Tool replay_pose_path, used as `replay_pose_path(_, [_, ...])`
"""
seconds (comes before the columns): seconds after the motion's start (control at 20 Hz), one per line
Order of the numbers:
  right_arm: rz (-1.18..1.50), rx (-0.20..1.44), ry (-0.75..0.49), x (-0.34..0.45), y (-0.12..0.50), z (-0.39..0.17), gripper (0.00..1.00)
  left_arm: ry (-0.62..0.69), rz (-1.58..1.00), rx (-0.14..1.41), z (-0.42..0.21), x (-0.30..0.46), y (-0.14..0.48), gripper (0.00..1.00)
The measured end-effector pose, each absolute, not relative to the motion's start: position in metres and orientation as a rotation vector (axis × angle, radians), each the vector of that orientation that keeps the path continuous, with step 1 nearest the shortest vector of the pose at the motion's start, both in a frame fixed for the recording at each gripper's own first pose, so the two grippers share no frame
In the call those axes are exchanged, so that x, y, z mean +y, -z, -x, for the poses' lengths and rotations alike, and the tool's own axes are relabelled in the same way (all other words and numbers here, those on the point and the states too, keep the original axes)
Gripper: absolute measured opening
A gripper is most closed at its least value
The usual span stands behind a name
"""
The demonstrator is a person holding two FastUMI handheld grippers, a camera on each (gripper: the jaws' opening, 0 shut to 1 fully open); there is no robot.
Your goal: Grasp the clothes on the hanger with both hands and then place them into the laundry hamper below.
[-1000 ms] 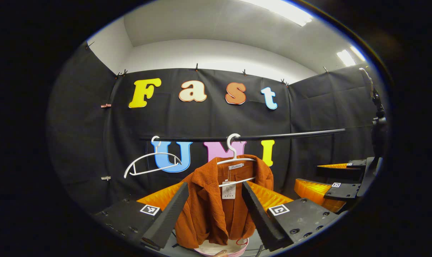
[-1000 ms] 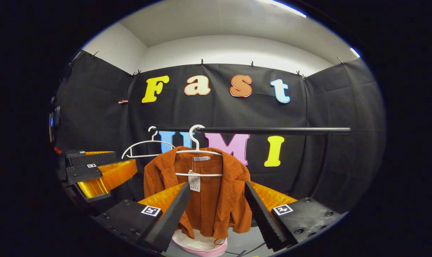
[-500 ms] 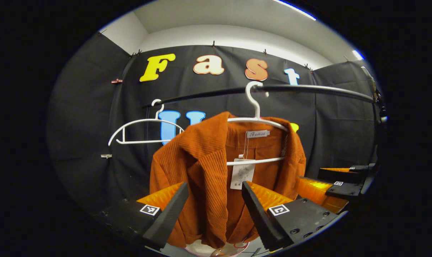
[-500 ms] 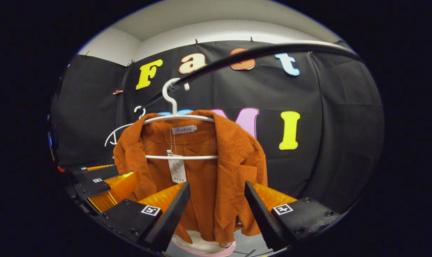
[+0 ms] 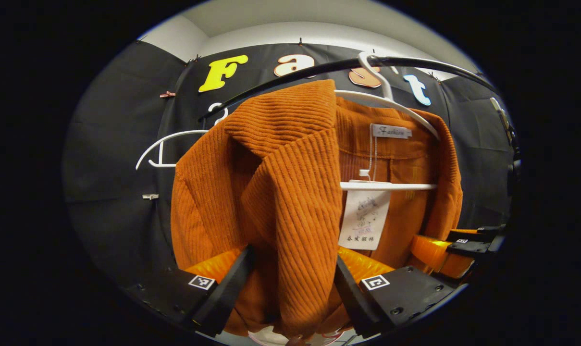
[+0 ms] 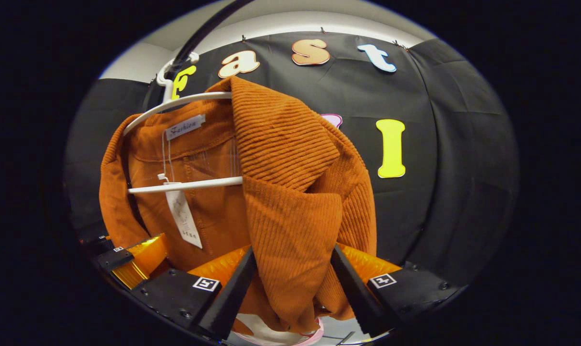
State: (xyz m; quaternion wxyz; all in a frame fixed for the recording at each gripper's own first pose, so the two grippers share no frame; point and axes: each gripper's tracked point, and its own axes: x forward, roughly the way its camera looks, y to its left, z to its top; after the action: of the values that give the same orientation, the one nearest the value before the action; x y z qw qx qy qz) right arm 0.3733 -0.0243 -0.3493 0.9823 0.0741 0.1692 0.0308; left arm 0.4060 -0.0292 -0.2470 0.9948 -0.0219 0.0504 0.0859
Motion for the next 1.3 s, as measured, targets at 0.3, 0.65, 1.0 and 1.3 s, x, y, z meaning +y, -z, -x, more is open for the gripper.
replay_pose_path(0.3, [-0.119,0.303,-0.067,-0.049,0.344,-0.408,0.15,-0.23,0.02,0.094,-0.427,0.007,0.237,0.3])
replay_pose_path(0.65, [-0.208,0.273,-0.064,-0.098,0.317,-0.414,0.16,-0.291,0.009,0.082,-0.401,0.044,0.211,0.1])
replay_pose_path(1.0, [-0.229,0.215,-0.037,-0.131,0.285,-0.433,0.15,-0.371,0.001,0.04,-0.378,0.083,0.175,0.1])
replay_pose_path(1.3, [-0.282,0.105,-0.037,-0.159,0.225,-0.456,0.1,-0.356,-0.054,0.026,-0.385,0.105,0.139,0.1])
